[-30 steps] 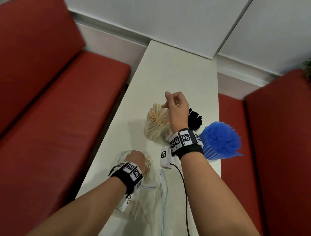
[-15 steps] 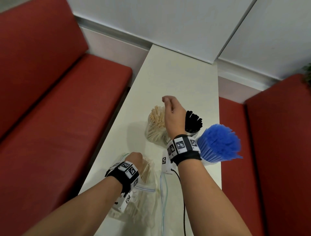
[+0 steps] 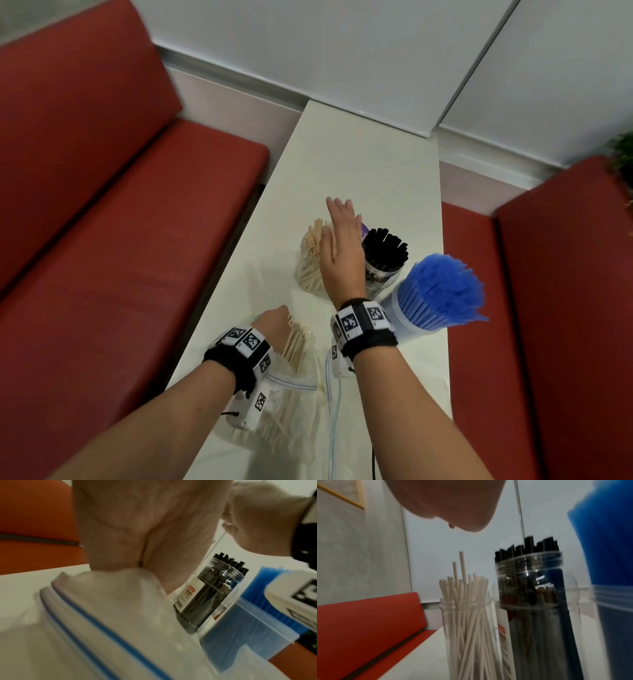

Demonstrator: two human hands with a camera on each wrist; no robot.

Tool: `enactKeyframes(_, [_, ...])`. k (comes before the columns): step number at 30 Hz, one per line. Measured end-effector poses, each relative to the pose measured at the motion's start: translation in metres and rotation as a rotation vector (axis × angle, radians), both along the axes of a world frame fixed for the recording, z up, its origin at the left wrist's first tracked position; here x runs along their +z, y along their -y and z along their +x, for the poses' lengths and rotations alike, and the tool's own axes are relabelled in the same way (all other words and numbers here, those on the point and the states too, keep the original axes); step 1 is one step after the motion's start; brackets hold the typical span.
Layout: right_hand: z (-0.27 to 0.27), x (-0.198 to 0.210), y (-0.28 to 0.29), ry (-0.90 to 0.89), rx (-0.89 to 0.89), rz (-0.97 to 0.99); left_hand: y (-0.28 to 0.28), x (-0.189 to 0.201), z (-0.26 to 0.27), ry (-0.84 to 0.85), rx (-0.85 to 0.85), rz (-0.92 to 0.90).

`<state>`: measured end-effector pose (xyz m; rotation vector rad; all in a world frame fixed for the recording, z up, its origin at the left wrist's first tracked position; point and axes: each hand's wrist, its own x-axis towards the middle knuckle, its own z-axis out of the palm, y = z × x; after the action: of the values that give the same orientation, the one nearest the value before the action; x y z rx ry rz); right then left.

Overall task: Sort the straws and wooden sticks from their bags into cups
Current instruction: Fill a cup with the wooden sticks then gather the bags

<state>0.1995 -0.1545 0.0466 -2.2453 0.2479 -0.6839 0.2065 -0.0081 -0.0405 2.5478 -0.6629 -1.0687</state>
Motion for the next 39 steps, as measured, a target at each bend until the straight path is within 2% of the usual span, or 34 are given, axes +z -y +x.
enactKeyframes(2, [-0.017,-0.001,-0.012,0.176,-0.021,0.102,-0.004,0.006,0.001,-0.029,-0.001,-0.049])
enactKeyframes(4, [-0.032,-0.011,-0.026,0.147,-0.038,0.306,-0.006,0.013,0.004,-0.043,0.026,-0.116])
enactKeyframes(9, [-0.080,-0.055,-0.054,-0.203,-0.062,0.832,-0.014,0.033,0.002,-0.105,0.127,-0.363])
enactKeyframes(13, [-0.099,-0.074,-0.069,-0.439,0.093,1.098,-0.017,0.044,-0.003,-0.062,0.146,-0.429])
enactKeyframes(17, [-0.101,-0.081,-0.082,-0.550,0.227,1.095,-0.019,0.052,-0.011,-0.046,0.159,-0.492])
enactKeyframes(21, [-0.095,-0.087,-0.085,-0.547,0.145,1.084,-0.019,0.063,-0.018,-0.026,0.115,-0.589])
enactKeyframes(25, [-0.096,-0.092,-0.086,-0.620,0.088,1.025,-0.018,0.070,-0.022,-0.020,0.073,-0.637])
enactKeyframes(31, [-0.101,-0.087,-0.090,-0.541,0.088,0.906,-0.022,0.073,-0.020,-0.185,0.148,-0.704])
enactKeyframes(34, [-0.100,-0.080,-0.089,-0.467,0.067,0.930,-0.022,0.075,-0.017,-0.238,0.274,-0.768])
enactKeyframes(37, [-0.096,-0.071,-0.084,-0.344,0.041,1.026,-0.022,0.073,-0.018,-0.408,0.496,-0.823])
enactKeyframes(39, [-0.095,-0.061,-0.078,-0.293,0.036,1.007,-0.025,0.070,-0.022,-0.515,0.609,-0.831])
